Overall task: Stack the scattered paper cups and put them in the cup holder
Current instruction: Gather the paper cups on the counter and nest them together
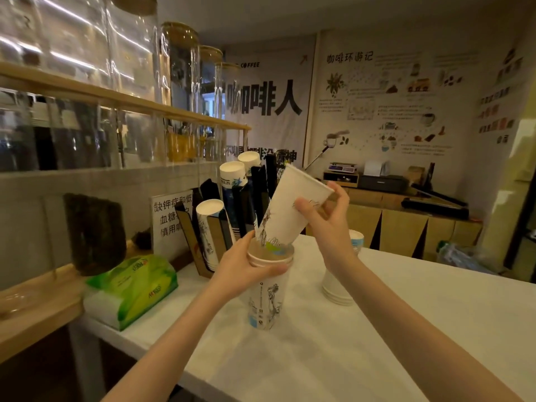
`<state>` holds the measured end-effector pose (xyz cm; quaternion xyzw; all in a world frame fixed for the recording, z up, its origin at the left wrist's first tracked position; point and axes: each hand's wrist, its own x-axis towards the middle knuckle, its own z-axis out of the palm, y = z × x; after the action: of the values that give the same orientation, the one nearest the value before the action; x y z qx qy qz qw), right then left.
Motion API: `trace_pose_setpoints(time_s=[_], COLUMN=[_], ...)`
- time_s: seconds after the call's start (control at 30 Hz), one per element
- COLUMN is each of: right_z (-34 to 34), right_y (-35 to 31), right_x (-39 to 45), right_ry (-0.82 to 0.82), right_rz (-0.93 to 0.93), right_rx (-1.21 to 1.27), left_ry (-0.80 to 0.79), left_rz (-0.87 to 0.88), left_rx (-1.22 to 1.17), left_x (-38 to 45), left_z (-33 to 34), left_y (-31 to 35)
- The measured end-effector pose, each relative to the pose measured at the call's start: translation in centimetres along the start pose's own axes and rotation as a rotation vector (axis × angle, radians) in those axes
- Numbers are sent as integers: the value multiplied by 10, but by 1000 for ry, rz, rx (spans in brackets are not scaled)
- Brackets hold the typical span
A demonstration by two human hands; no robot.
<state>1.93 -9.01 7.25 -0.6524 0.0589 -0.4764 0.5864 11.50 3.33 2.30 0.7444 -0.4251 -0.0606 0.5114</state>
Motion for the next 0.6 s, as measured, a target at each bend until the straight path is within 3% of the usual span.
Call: trace_pose_setpoints(time_s=[0.2,0.33,0.6], right_z=[-1,-2,-7], right_y=[31,43,59], right_x=[-17,-27,-42], right_ry=[-215,-312,-311], right_rz=[27,72,109], right_rx=[-302,-376,-489], left_ry=[35,49,42], left_rz=[-4,-10,-36], left_rx=[-108,-166,-227], left_x=[-1,3,7], left_z=[6,8,14], left_y=[-7,-12,-25])
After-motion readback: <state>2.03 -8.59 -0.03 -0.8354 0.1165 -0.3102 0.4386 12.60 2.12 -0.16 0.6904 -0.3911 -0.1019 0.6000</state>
